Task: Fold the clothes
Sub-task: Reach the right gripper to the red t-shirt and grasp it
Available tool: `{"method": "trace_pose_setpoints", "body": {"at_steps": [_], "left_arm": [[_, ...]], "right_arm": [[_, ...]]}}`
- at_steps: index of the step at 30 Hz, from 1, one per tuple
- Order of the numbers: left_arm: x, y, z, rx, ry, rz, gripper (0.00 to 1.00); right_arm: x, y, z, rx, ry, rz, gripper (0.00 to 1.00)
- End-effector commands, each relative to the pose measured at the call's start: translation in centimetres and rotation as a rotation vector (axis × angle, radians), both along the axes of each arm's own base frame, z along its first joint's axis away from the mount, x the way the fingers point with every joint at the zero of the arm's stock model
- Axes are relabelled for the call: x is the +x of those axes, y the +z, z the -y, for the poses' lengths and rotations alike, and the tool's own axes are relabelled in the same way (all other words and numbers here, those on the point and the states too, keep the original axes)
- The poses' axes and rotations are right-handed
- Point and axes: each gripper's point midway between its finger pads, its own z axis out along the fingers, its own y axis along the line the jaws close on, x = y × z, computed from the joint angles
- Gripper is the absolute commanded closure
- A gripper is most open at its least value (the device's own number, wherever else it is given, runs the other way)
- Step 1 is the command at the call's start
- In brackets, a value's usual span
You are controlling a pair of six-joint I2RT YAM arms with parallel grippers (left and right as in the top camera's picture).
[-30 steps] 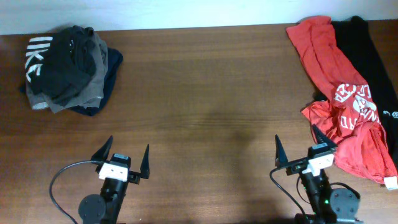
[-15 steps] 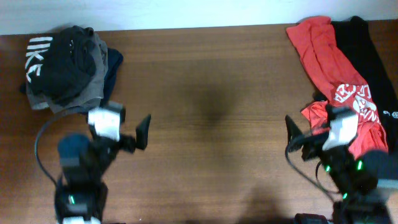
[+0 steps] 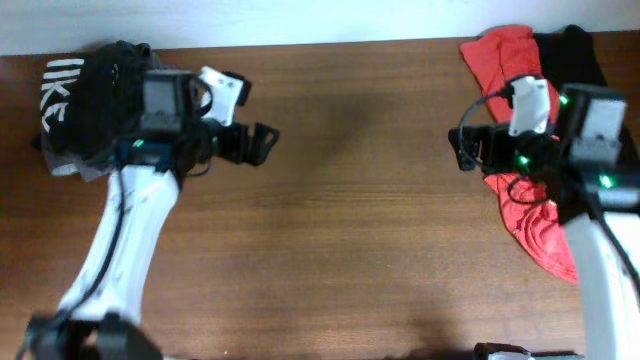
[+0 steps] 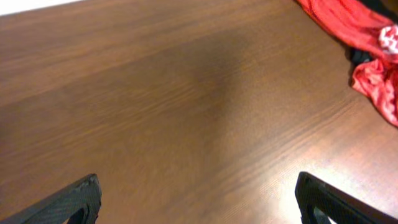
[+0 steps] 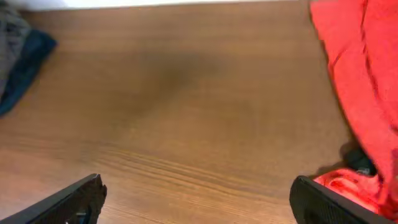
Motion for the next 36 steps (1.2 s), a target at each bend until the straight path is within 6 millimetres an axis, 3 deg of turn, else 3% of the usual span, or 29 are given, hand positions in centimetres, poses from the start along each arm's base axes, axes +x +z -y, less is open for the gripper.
{"method": "trace_pose_setpoints", "body": {"at_steps": [1,6,9,12,17,22,28,32,36], "left_arm": [[1.4,-3.5,2.1,-0.002,-0.067,-0.051,0.01],[1.6,-6.3,3.1,0.006,-0.088,-0.105,0.01],[1.7,-6.7,3.1,0.014,-0.084,-0.113,0.01],[1.9,-6.8,2.7,0.031,-0.070,-0.110,0.01],[2.1,-6.9,2.4,0.048,-0.057,-0.105,0.01],[2.0,-7.0,2.4,0.051,-0.055,-0.107,0.01],[2.0,-7.0,2.4,0.051,-0.055,-0.108,0.06],[2.0,-7.0,2.4,0.051,-0.055,-0.108,0.07],[2.0,-7.0,2.4,0.051,-0.055,-0.109,0.08]], "right_arm": [[2.0,-3.1,5.1,0.030,-0.295,-0.125,0.01],[1.1,-8.6,14.2,0.143,-0.684,-0.305,0.04],[0.2,-11.1,17.1,0.192,-0.770,-0.374,0.10],[-0.8,-13.6,18.6,0.218,-0.813,-0.455,0.13],[-0.7,-16.0,17.6,0.159,-0.731,-0.525,0.17],[-1.0,-17.6,17.4,0.034,-0.771,-0.579,0.20],[0.9,-20.0,15.4,0.003,-0.703,-0.595,0.37],[2.0,-22.2,14.0,-0.033,-0.663,-0.620,0.39],[2.3,-23.9,13.8,-0.070,-0.658,-0.639,0.39]]}}
